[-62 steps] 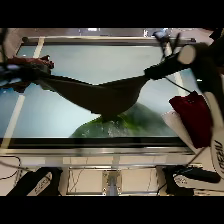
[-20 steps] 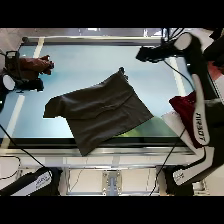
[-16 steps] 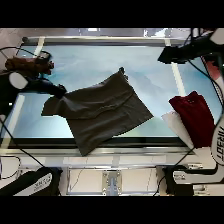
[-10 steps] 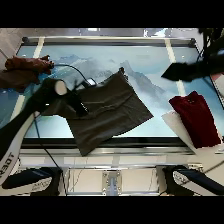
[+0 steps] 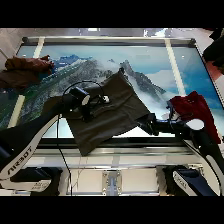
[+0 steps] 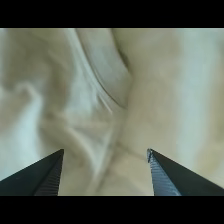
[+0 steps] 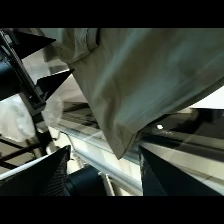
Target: Fold the shirts.
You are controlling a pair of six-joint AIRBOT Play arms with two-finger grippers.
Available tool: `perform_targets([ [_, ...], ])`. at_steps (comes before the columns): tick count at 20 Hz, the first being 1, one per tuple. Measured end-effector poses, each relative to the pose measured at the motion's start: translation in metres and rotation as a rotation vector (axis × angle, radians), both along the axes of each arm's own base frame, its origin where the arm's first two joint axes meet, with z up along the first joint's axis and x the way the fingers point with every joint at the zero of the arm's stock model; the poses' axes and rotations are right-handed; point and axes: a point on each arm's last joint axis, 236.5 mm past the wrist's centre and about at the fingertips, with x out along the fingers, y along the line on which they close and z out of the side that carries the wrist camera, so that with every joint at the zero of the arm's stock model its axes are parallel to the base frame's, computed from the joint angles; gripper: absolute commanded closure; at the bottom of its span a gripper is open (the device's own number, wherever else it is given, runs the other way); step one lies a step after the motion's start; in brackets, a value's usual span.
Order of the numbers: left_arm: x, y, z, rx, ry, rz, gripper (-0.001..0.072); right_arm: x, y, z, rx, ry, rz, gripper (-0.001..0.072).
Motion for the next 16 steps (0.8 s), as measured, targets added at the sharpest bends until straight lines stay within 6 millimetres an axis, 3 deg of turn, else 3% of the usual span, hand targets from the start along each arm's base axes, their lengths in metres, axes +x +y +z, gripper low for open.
perform_targets([
  [5,0.005,-0.003,-0.02,0.014,0.007,0.0,0.0143,-0.019,0.035,-0.029,-0.002,0.074,-0.021,0.0234],
  [10,0.002,-0.005,-0.034,0.019,0.038,0.006,0.0144,-0.039,0.074,-0.072,-0.061,0.192,-0.02,0.0236],
  [11,0.002,-0.005,-0.036,0.018,0.041,0.008,0.0149,-0.04,0.08,-0.08,-0.079,0.208,-0.023,0.0239],
  [12,0.002,-0.006,-0.038,0.018,0.044,0.008,0.0214,-0.041,0.086,-0.087,-0.095,0.222,-0.016,0.0244],
  [13,0.002,-0.006,-0.041,0.017,0.044,0.008,0.0231,-0.04,0.094,-0.092,-0.105,0.232,-0.007,0.0271],
  [16,0.003,-0.008,-0.049,0.015,0.051,0.007,0.0231,-0.029,0.115,-0.102,-0.138,0.224,0.016,0.0271],
])
